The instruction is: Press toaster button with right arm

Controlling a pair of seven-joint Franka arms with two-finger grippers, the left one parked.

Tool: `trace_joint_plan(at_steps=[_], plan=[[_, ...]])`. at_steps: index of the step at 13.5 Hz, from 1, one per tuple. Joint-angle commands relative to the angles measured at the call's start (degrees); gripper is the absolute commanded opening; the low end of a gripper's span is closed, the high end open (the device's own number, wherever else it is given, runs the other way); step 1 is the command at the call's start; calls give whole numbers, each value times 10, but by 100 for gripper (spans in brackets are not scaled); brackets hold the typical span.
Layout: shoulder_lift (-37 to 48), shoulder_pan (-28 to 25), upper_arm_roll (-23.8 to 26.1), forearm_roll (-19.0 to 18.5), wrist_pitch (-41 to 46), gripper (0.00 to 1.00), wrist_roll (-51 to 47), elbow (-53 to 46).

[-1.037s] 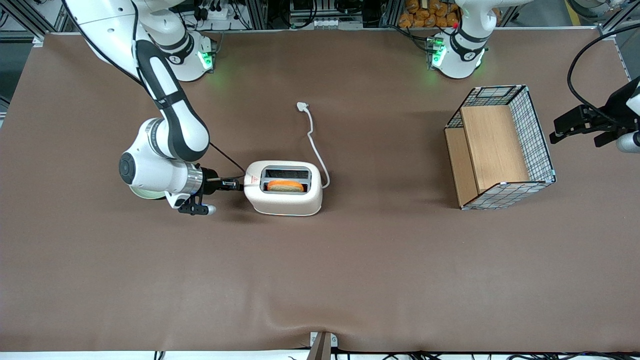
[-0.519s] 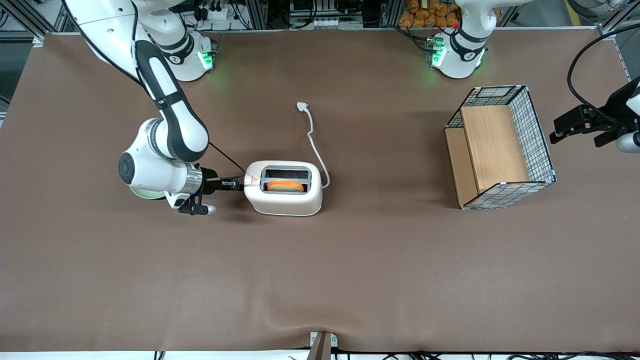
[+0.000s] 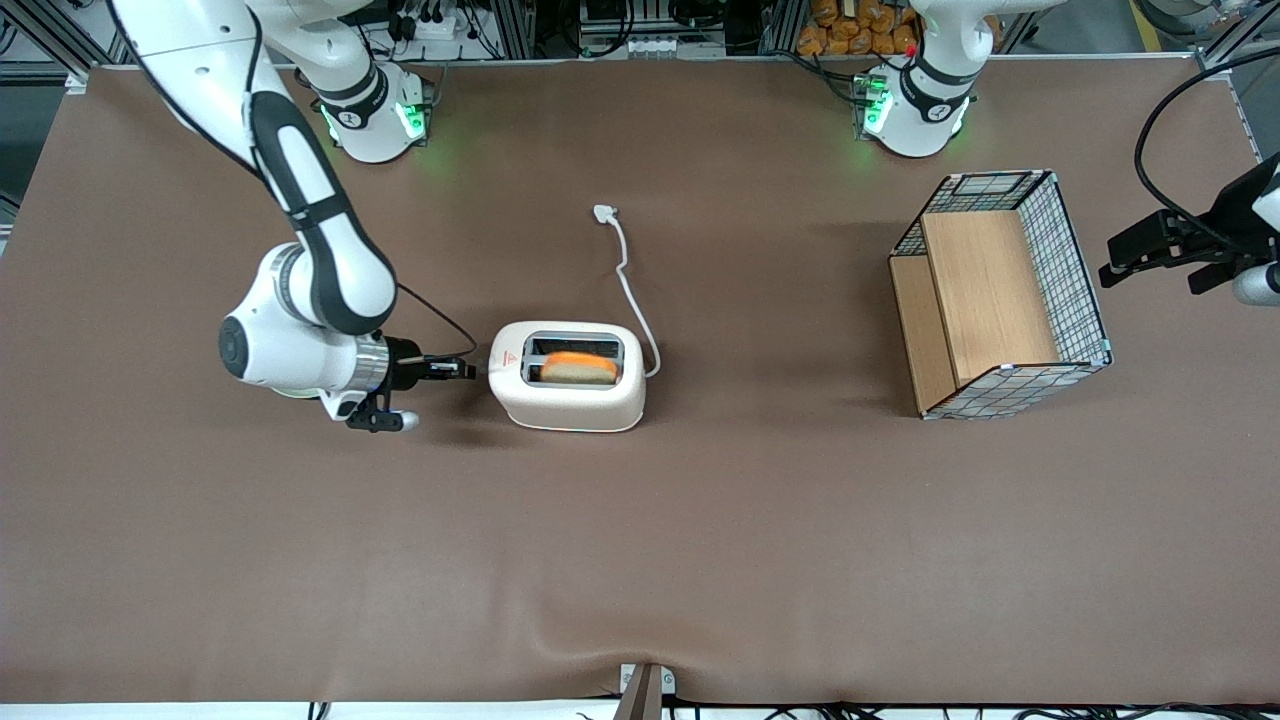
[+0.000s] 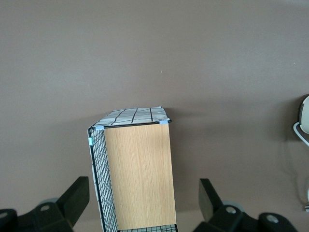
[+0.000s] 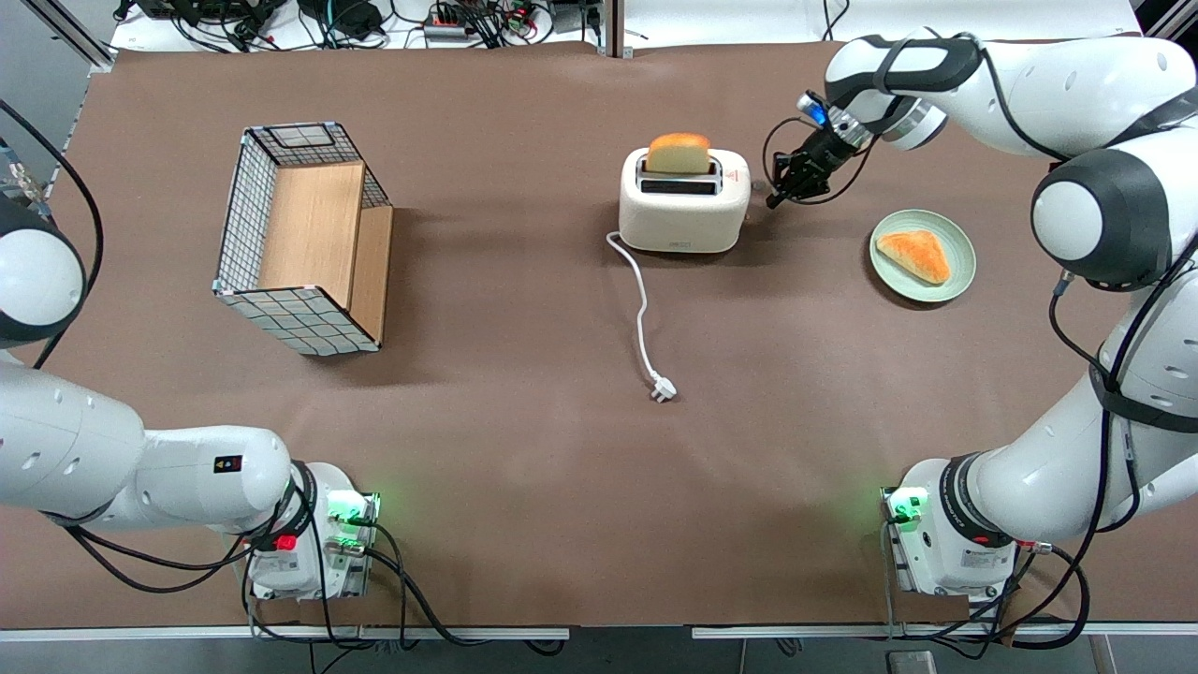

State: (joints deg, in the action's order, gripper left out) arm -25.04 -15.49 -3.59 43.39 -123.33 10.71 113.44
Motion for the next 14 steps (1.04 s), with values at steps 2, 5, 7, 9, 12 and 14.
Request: trace_joint_plan(at_steps=[2, 5, 7, 9, 12, 14], plan=[[-9, 20, -6, -13, 90, 0, -33, -69], [-7, 21, -31, -107, 157, 9, -73, -138], [-9, 24, -62, -152, 227, 100, -73, -205], [-8, 25, -71, -199, 256, 100, -69, -255], [-11, 27, -71, -315, 312, 100, -67, -354], [-9, 30, -73, -334, 354, 100, -68, -406]])
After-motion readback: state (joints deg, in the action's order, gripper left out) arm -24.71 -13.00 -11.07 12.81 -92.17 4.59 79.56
